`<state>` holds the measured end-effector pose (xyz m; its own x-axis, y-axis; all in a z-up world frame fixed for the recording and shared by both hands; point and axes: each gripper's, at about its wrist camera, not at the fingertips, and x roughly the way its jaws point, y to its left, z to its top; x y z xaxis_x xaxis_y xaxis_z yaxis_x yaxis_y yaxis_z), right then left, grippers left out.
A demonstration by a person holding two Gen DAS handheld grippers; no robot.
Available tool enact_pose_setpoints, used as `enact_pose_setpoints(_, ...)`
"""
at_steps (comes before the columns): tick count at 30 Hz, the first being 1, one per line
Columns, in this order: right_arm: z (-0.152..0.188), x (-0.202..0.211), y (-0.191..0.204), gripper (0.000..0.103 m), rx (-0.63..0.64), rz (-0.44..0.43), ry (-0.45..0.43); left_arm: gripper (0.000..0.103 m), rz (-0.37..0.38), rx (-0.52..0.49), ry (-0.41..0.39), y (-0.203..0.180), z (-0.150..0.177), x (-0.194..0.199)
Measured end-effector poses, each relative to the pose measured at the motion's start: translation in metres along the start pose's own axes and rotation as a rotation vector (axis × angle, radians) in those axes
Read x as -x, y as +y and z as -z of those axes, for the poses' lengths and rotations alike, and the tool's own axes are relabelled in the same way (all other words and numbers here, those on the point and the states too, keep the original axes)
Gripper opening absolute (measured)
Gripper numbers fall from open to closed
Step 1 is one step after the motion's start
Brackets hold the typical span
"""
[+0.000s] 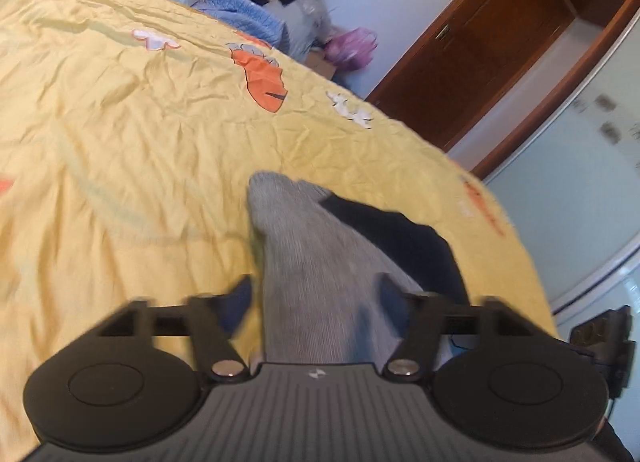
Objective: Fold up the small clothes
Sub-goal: 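Hold the folded sweater with the left gripper while the right gripper grasps the stacked edge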
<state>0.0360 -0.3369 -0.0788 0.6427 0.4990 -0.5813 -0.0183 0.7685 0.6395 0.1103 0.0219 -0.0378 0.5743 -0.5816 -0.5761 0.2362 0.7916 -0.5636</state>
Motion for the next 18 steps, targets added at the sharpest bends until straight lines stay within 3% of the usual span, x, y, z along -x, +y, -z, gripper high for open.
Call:
enact_pose_setpoints(4, 0.030, 0.028, -0.006, 0.072, 0.039, -0.009, 0.046, 0.084, 0.066, 0.042, 0.044, 0.004, 0.049, 0.022)
enact_pose_setpoints(7, 0.043, 0.034, -0.005, 0.063, 0.025, -0.025, 0.062, 0.079, 0.113, 0.101, 0.091, 0.001, 0.074, 0.019)
enact_pose_setpoints(9, 0.049, 0.031, -0.003, 0.045, 0.009, -0.025, 0.085, 0.049, 0.097, 0.072, 0.108, -0.005, 0.079, 0.015)
enact_pose_setpoints(10, 0.052, 0.028, -0.002, 0.028, 0.013, -0.021, 0.099, 0.025, 0.081, 0.074, 0.133, -0.005, 0.079, 0.012)
enact_pose_setpoints(11, 0.054, 0.028, 0.001, 0.027, 0.027, -0.014, 0.094, 0.017, 0.072, 0.080, 0.145, -0.003, 0.077, 0.011)
enact_pose_setpoints(14, 0.057, 0.033, 0.017, 0.024, 0.089, -0.031, 0.086, 0.012, 0.060, 0.028, 0.121, -0.005, 0.067, 0.025)
enact_pose_setpoints(18, 0.068, 0.024, 0.025, 0.024, 0.132, -0.028, 0.110, 0.012, -0.020, -0.044, 0.121, -0.003, 0.062, 0.033)
